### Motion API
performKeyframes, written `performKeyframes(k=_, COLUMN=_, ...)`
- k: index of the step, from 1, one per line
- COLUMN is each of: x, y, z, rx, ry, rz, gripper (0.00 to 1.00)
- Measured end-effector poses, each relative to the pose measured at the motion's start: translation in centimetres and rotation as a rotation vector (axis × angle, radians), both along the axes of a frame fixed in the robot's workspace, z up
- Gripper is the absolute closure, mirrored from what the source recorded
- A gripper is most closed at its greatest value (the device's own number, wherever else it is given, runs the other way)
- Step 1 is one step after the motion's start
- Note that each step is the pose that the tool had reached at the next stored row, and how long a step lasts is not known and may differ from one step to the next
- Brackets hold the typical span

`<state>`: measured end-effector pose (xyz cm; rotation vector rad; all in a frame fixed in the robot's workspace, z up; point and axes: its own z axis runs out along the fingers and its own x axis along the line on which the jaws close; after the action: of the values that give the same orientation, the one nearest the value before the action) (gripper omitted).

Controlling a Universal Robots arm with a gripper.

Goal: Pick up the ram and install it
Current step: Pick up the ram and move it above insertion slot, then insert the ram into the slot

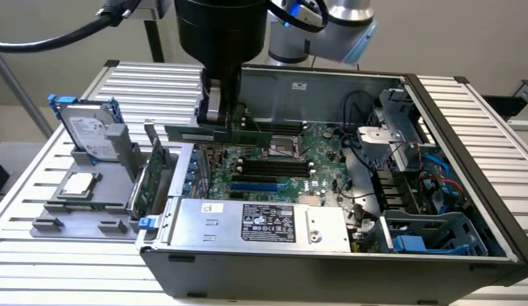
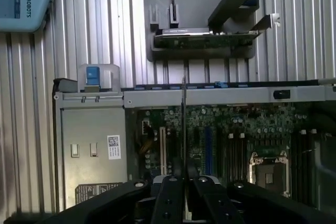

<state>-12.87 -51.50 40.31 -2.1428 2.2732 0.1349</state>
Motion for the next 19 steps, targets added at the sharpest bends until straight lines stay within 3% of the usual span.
performKeyframes(k=4, x=1.6, y=0.62, z=-0.60, rx=0.0001, ry=0.0000, rz=0.000, gripper=1.00)
performKeyframes(k=13, x=4.4, y=2.96, z=-2.21, rx=0.0000, ry=0.0003, rz=0.000, gripper=1.00)
performKeyframes(k=19, x=6.1, y=4.74, z=-3.30, rx=0.0000, ry=0.0008, rz=0.000, gripper=1.00)
